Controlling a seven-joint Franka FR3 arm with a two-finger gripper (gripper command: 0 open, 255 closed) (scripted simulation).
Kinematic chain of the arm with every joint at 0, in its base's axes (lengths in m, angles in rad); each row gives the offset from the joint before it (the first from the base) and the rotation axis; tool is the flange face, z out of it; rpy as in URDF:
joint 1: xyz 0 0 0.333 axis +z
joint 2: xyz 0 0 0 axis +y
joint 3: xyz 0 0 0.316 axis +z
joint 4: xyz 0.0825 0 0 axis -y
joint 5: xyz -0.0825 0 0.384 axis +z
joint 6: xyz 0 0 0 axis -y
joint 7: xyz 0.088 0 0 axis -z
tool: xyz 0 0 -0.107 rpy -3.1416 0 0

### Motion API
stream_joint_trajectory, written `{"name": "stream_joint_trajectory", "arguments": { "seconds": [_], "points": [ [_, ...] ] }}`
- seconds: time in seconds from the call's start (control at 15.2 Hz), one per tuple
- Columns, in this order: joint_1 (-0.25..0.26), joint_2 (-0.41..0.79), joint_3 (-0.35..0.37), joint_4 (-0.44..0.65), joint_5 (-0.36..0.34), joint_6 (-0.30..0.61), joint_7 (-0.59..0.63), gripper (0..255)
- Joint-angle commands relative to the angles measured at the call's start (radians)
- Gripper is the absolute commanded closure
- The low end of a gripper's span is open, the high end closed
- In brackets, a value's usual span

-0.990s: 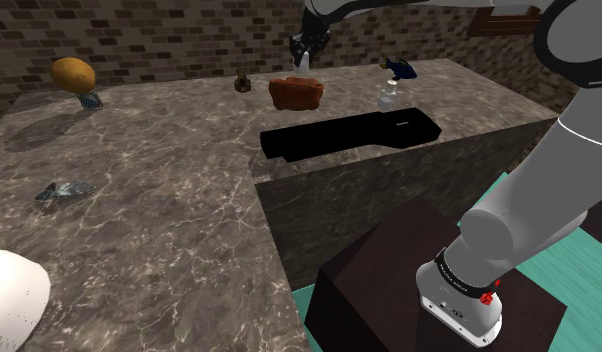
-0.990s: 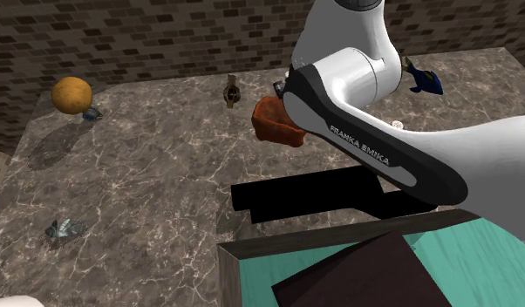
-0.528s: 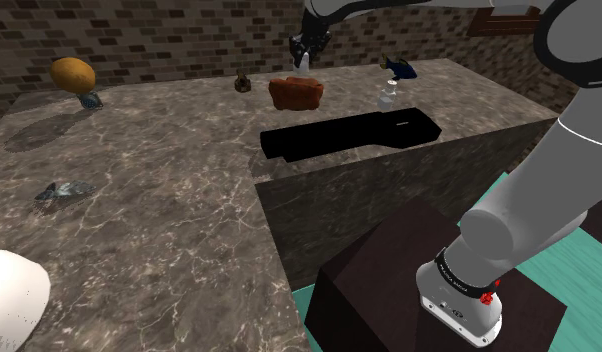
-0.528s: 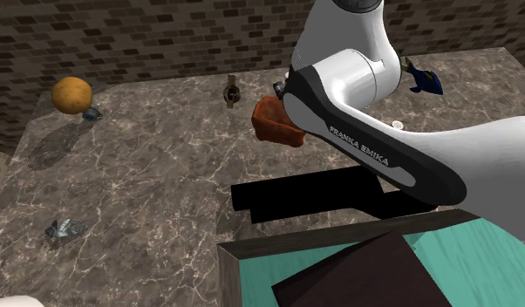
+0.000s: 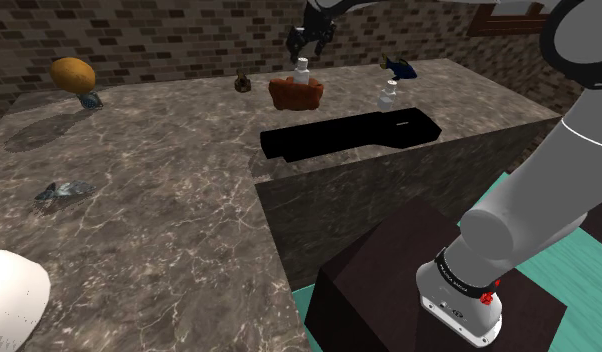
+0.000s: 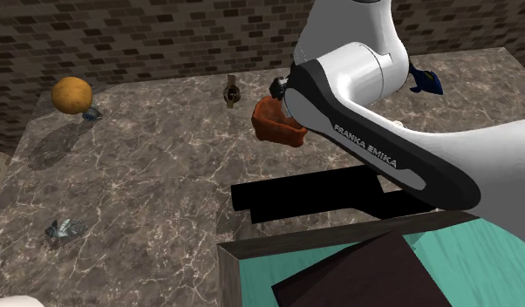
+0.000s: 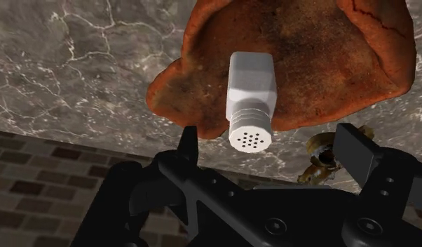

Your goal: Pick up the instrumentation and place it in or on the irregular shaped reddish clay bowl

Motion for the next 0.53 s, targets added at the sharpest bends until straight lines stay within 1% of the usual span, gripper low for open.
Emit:
{"name": "stream_joint_trajectory", "arguments": {
  "seconds": [0.0,0.07,0.46],
  "points": [
    [-0.001,-0.029,0.001,0.021,0.014,-0.048,-0.009,0],
    [-0.002,-0.04,0.001,0.031,0.02,-0.069,-0.012,0],
    [-0.002,-0.04,0.001,0.031,0.02,-0.069,-0.012,0]
  ]
}}
